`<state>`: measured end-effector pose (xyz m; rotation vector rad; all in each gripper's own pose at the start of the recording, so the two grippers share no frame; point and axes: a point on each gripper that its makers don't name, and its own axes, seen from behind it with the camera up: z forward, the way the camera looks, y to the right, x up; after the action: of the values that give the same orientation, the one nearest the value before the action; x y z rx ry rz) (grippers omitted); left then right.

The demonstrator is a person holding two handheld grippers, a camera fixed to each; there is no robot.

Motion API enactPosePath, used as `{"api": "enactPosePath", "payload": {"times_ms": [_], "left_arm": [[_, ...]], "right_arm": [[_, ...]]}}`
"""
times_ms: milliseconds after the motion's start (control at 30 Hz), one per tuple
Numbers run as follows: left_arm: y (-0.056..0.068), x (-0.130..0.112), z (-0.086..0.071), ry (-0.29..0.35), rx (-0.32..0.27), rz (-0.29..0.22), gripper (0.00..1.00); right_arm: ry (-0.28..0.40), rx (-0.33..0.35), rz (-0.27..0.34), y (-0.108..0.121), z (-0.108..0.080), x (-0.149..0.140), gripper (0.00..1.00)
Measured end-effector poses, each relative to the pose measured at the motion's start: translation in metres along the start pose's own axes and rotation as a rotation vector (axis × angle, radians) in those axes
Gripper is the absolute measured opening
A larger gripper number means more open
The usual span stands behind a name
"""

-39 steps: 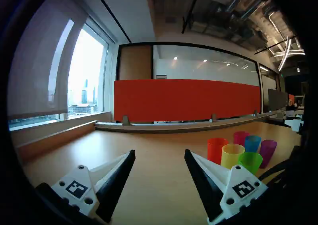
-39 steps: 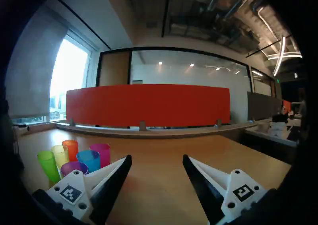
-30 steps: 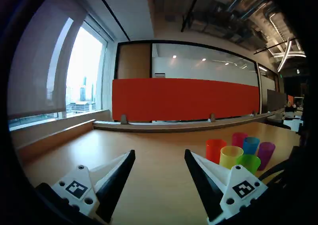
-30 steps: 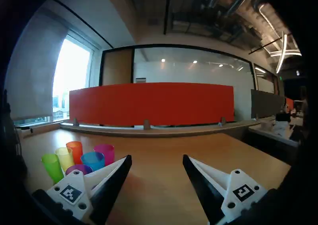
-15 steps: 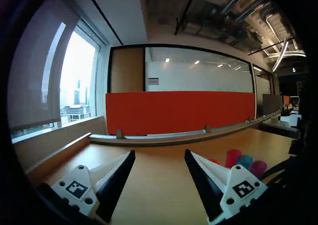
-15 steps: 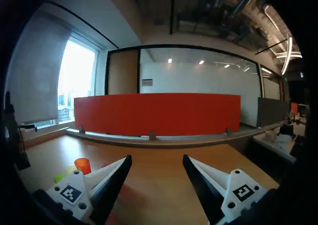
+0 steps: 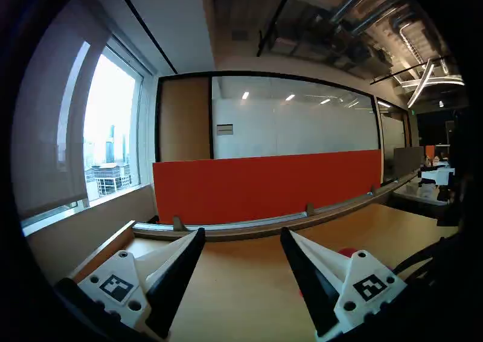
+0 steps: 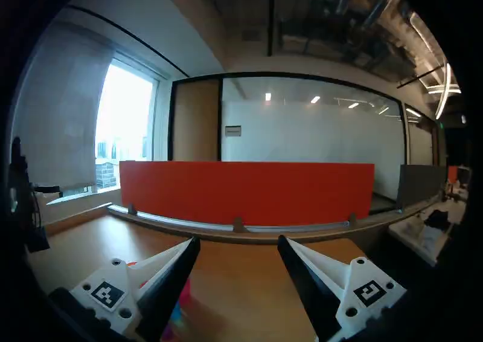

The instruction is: Pour water

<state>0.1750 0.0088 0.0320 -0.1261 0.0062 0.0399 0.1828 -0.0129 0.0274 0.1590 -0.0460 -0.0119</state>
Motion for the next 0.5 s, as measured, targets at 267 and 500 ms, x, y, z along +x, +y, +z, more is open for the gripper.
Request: {"api": "enactPosePath", "payload": {"times_ms": [267, 500], "left_arm": [[0.009, 0.009, 0.004, -0.002, -0.046, -0.001, 0.92], [0.027, 0.014, 0.007, 0.003, -0.134, -0.045, 0.92]], "right_arm": [[-0.016, 0.019, -0.002, -0.001, 0.003, -0.002, 0.99], [-0.012, 0.097, 0.006, -0.015, 0.004, 0.001, 0.99]]}}
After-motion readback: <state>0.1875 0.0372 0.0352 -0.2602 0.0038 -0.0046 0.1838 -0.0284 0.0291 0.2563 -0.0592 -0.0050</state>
